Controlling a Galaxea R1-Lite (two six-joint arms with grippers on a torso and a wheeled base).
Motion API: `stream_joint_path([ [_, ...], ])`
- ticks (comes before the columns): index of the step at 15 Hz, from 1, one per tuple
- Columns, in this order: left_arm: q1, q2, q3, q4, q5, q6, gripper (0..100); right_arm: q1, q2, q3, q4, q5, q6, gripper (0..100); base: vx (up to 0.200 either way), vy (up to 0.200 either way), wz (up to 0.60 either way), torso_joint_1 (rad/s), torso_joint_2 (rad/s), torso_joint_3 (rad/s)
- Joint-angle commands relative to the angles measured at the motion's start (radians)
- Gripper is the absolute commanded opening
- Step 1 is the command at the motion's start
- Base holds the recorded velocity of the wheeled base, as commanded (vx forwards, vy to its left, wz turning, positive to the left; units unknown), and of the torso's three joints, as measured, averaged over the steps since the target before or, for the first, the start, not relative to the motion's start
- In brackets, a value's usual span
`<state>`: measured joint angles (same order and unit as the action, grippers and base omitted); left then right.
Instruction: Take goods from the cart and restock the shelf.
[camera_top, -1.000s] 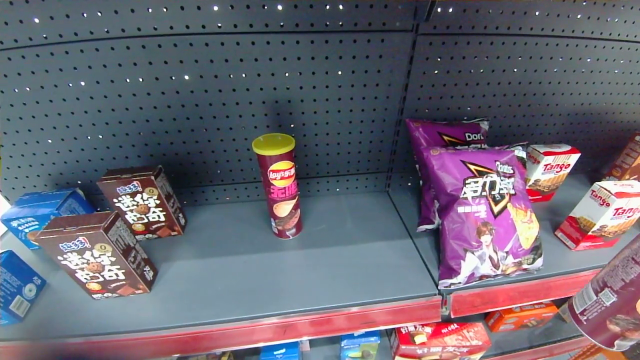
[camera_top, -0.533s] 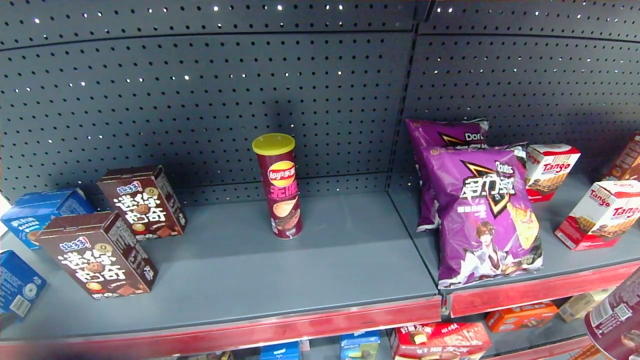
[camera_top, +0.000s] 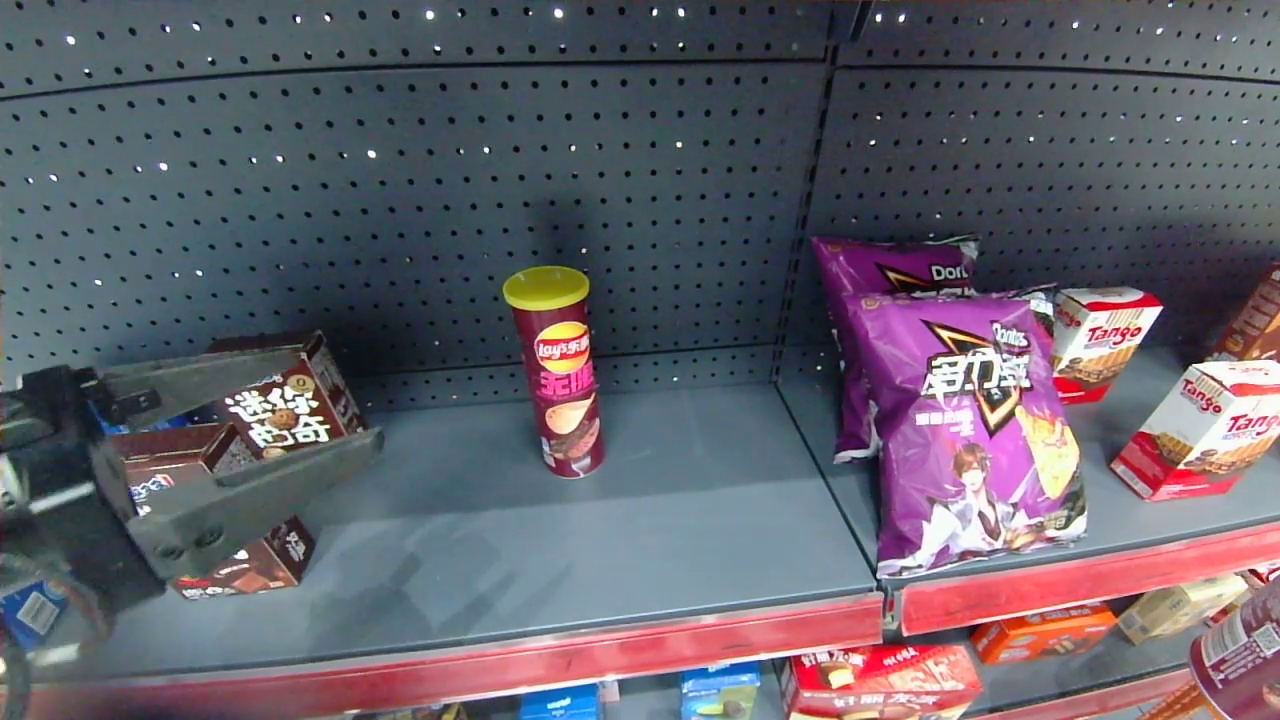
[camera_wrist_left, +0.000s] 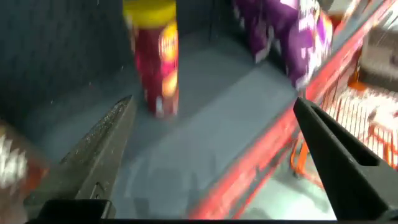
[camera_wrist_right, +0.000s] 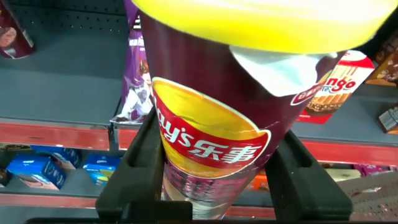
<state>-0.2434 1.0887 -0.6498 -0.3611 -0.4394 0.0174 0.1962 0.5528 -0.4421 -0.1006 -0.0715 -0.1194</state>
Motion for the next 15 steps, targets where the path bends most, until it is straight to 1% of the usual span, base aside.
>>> stream_joint_path([
  [1,-0.011,0.154,-0.014,-0.045,0.002,0.018,100,0.0,-0.011,0.008,-0.001,-0.001,0.0,0,0.0,0.0,0.0,0.0,0.0,0.0],
  [2,-0.01,0.195,-0.004,-0.055,0.002,0.03,100,0.002,-0.01,0.013,-0.001,-0.001,-0.002,0,0.0,0.0,0.0,0.0,0.0,0.0],
  [3,-0.008,0.215,-0.002,-0.058,-0.002,0.032,100,0.002,-0.01,0.014,-0.001,-0.001,-0.002,0,0.0,0.0,0.0,0.0,0.0,0.0],
  [4,-0.01,0.255,-0.002,-0.095,-0.005,0.03,100,0.002,-0.01,0.016,-0.001,-0.001,-0.002,0,0.0,0.0,0.0,0.0,0.0,0.0],
  [7,-0.011,0.387,-0.008,-0.254,-0.005,0.019,100,0.002,-0.01,0.022,-0.001,-0.001,-0.002,0,0.0,0.0,0.0,0.0,0.0,0.0],
  [8,-0.014,0.422,-0.008,-0.302,-0.009,0.009,100,0.0,-0.01,0.023,-0.001,-0.002,-0.002,0,0.0,0.0,0.0,0.0,0.0,0.0],
  [9,-0.019,0.439,-0.001,-0.323,-0.01,-0.007,100,0.0,-0.011,0.026,0.001,-0.002,-0.002,0,0.0,0.0,0.0,0.0,0.0,0.0],
  [10,-0.033,0.448,-0.002,-0.325,-0.015,-0.008,100,0.0,-0.011,0.029,-0.001,-0.007,-0.002,0,0.0,0.0,0.0,0.0,0.0,0.0],
  [12,-0.033,0.504,-0.01,-0.337,-0.099,-0.002,100,0.002,-0.011,0.029,-0.001,-0.027,-0.003,0,0.0,0.0,0.0,0.0,0.0,0.0],
  [13,-0.028,0.553,-0.027,-0.372,-0.114,0.009,100,0.002,-0.011,0.029,-0.001,-0.028,-0.005,0,0.0,0.0,0.0,0.0,0.0,0.0],
  [14,-0.008,0.597,-0.039,-0.449,-0.122,0.006,100,0.002,-0.011,0.031,-0.001,-0.028,-0.006,0,0.0,0.0,0.0,0.0,0.0,0.0],
  [15,0.009,0.642,-0.042,-0.529,-0.159,0.002,100,0.0,-0.011,0.031,-0.001,-0.028,-0.006,0,0.0,0.0,0.0,0.0,0.0,0.0],
])
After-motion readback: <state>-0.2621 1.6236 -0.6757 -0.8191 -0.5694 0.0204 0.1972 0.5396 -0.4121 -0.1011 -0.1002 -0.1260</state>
